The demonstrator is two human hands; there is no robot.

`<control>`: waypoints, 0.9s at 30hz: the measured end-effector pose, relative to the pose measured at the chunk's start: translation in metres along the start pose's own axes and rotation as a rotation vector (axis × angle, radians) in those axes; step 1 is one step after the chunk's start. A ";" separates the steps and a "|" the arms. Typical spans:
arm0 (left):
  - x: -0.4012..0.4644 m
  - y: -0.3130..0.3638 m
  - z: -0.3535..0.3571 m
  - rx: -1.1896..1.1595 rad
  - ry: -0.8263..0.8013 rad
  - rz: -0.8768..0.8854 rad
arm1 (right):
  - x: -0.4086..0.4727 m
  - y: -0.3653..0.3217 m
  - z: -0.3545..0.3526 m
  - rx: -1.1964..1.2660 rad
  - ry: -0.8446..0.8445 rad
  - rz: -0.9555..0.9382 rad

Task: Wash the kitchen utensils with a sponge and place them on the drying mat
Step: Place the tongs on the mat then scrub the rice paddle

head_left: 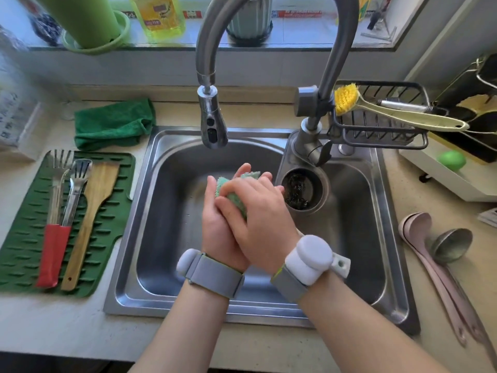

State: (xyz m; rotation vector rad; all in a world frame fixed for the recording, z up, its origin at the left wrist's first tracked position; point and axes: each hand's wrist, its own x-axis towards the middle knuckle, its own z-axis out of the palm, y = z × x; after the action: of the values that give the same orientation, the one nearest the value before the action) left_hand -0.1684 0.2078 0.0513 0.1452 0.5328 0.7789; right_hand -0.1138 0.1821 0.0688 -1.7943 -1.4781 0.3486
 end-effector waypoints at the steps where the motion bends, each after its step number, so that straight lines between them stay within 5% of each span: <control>1: 0.000 0.002 0.000 -0.004 0.010 0.011 | 0.002 0.002 0.000 0.011 0.011 0.039; 4: -0.001 0.005 0.003 0.004 0.016 0.030 | 0.010 0.018 -0.006 0.051 0.105 0.187; 14: -0.003 0.026 -0.008 0.054 0.128 0.182 | -0.032 0.047 -0.012 0.001 -0.007 0.364; 18: 0.000 0.024 -0.006 0.031 0.158 0.173 | -0.008 0.011 0.008 0.141 -0.002 0.198; 22: -0.001 0.056 -0.013 0.057 0.122 0.306 | -0.029 0.045 0.006 -0.188 -0.037 0.037; 25: -0.002 0.068 -0.020 0.053 0.158 0.341 | -0.045 0.093 -0.016 -0.073 0.072 0.412; 27: -0.001 0.062 -0.019 0.044 0.184 0.340 | -0.042 0.085 -0.013 -0.084 0.125 0.482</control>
State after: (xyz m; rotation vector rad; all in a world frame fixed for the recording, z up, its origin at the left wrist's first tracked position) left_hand -0.2176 0.2500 0.0553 0.2092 0.7099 1.1188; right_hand -0.0576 0.1362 0.0073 -2.1919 -0.9750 0.4069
